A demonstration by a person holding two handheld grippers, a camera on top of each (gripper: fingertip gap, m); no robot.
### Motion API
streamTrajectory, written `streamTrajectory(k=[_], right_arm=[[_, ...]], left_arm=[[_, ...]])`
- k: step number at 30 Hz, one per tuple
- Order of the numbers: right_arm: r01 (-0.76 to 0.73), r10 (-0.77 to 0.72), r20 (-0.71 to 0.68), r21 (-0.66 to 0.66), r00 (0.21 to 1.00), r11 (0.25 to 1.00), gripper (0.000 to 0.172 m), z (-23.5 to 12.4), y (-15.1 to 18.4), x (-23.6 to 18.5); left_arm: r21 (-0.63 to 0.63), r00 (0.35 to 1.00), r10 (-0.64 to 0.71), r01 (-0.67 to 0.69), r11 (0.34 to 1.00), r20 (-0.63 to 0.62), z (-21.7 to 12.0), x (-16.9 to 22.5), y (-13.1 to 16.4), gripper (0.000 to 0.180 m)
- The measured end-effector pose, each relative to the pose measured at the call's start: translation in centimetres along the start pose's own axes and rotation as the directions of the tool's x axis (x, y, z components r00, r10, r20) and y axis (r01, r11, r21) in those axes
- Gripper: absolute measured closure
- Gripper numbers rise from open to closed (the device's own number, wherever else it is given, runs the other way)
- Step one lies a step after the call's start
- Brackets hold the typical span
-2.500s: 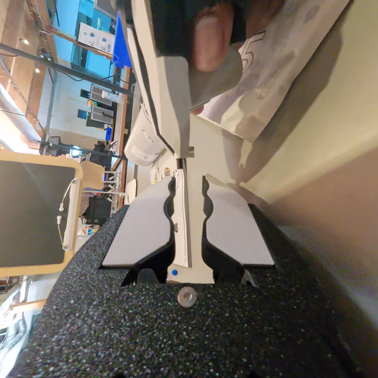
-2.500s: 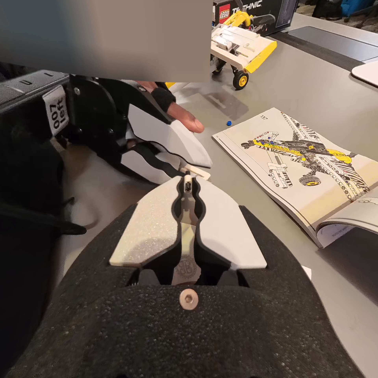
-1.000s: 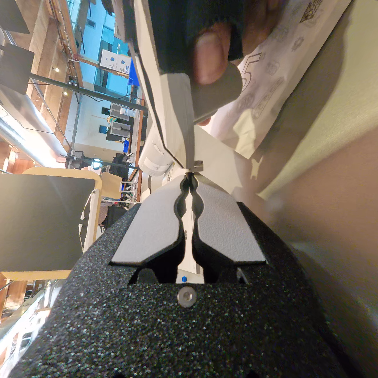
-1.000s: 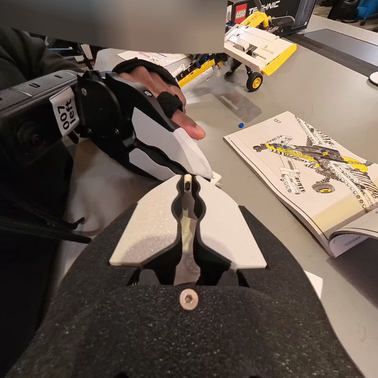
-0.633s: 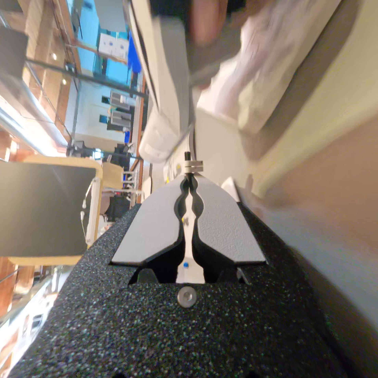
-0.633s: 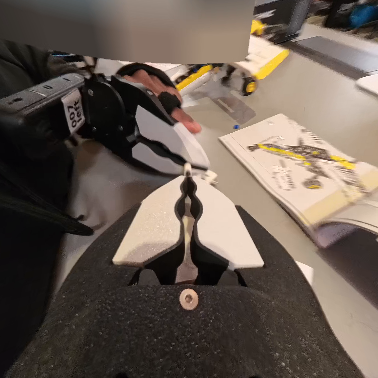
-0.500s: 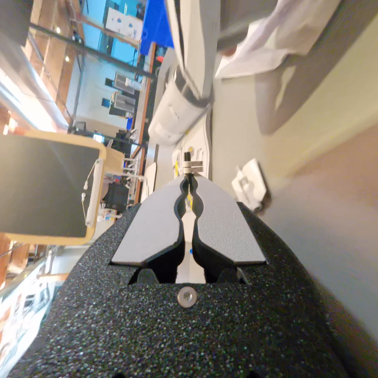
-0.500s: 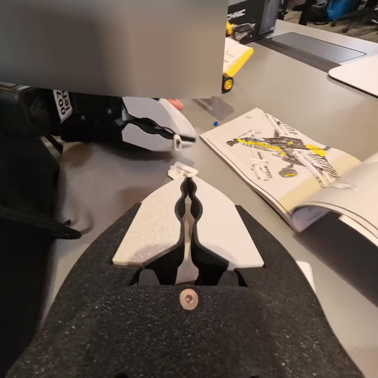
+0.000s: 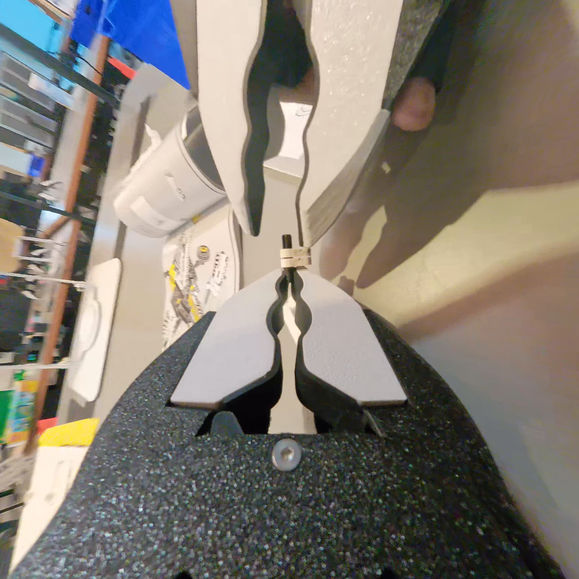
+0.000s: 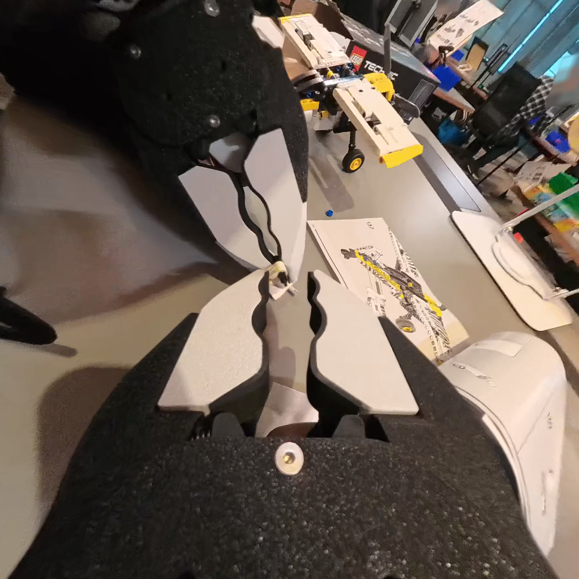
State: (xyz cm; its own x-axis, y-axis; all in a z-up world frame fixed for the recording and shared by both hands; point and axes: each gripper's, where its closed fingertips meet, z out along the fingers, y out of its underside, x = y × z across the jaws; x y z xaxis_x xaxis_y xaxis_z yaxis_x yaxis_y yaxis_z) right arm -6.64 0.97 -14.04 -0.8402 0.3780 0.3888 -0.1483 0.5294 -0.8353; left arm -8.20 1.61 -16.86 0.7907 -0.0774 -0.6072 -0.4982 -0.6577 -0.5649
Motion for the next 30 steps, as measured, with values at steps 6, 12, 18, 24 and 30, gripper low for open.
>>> streamTrajectory(k=[6,12,18,24,30], right_arm=[[0.118,-0.117,0.036,-0.031,0.993,0.993,0.148,0.5,0.3,-1.1],[0.229,-0.227,0.068,-0.018,0.972,0.973,0.149,0.6,0.1,-2.0],[0.280,-0.278,0.113,-0.003,0.954,0.960,0.155,0.5,0.1,-2.7],[0.194,-0.193,0.162,0.011,0.968,0.981,0.156,0.1,0.0,-3.0],[0.101,-0.107,0.218,0.040,0.970,0.994,0.156,-0.4,-0.1,-3.3]], left_arm=[[0.016,0.993,-0.071,0.072,0.997,-0.089,-0.2,0.9,-0.3,0.178],[0.032,0.979,-0.110,0.117,0.993,-0.169,-0.7,1.6,-0.6,0.178],[0.048,0.965,-0.121,0.136,0.990,-0.235,-1.1,2.6,-0.8,0.178],[0.085,0.955,-0.128,0.156,0.984,-0.266,-1.4,3.0,-1.1,0.178],[0.121,0.955,-0.103,0.142,0.982,-0.279,-1.4,3.0,-1.6,0.178]])
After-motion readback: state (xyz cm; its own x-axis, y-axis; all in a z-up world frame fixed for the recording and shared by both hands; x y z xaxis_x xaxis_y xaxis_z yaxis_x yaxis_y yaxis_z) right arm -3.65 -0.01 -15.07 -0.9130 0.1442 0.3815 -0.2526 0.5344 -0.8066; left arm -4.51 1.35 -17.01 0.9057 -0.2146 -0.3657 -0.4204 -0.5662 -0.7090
